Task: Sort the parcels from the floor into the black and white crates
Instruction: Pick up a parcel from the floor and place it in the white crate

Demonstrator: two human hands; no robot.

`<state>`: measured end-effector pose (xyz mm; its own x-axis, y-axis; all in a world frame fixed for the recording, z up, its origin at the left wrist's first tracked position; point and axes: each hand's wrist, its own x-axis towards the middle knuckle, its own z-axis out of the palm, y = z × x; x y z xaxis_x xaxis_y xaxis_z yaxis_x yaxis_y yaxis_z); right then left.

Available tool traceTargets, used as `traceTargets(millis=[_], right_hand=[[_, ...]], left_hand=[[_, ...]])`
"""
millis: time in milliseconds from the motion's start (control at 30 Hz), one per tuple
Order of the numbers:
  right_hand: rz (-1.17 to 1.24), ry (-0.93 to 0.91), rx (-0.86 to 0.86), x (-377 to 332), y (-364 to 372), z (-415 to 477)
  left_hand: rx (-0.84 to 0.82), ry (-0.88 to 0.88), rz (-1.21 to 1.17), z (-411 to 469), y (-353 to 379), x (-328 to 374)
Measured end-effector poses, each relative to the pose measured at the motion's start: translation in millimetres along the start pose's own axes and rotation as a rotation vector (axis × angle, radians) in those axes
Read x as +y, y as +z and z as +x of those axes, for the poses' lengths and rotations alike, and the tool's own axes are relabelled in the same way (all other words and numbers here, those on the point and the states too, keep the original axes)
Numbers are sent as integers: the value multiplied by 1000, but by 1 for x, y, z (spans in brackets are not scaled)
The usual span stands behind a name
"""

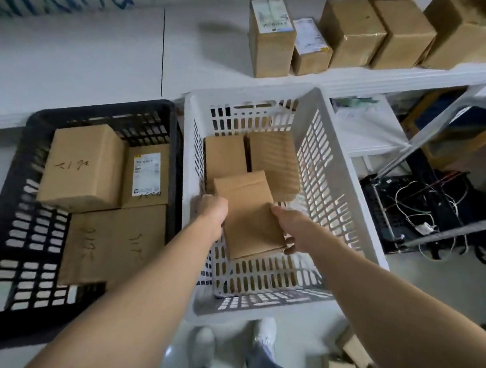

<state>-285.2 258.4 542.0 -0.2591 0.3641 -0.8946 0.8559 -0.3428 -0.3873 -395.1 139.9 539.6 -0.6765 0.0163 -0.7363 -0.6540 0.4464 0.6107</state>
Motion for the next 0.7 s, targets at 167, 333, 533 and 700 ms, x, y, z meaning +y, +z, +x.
traceTargets(millis=[167, 333, 533, 700], right_hand=[[1, 19, -123, -1, 32, 34], [-144, -19, -105, -8, 40, 50], [-252, -29, -91, -10, 38, 52], [-292, -13, -96, -19, 43, 57]], left_hand=[[-10, -38, 80, 25, 6, -10], [72, -90, 76, 37, 11, -15], [33, -91, 295, 37, 13, -17], [37, -79, 341, 43, 13, -14]])
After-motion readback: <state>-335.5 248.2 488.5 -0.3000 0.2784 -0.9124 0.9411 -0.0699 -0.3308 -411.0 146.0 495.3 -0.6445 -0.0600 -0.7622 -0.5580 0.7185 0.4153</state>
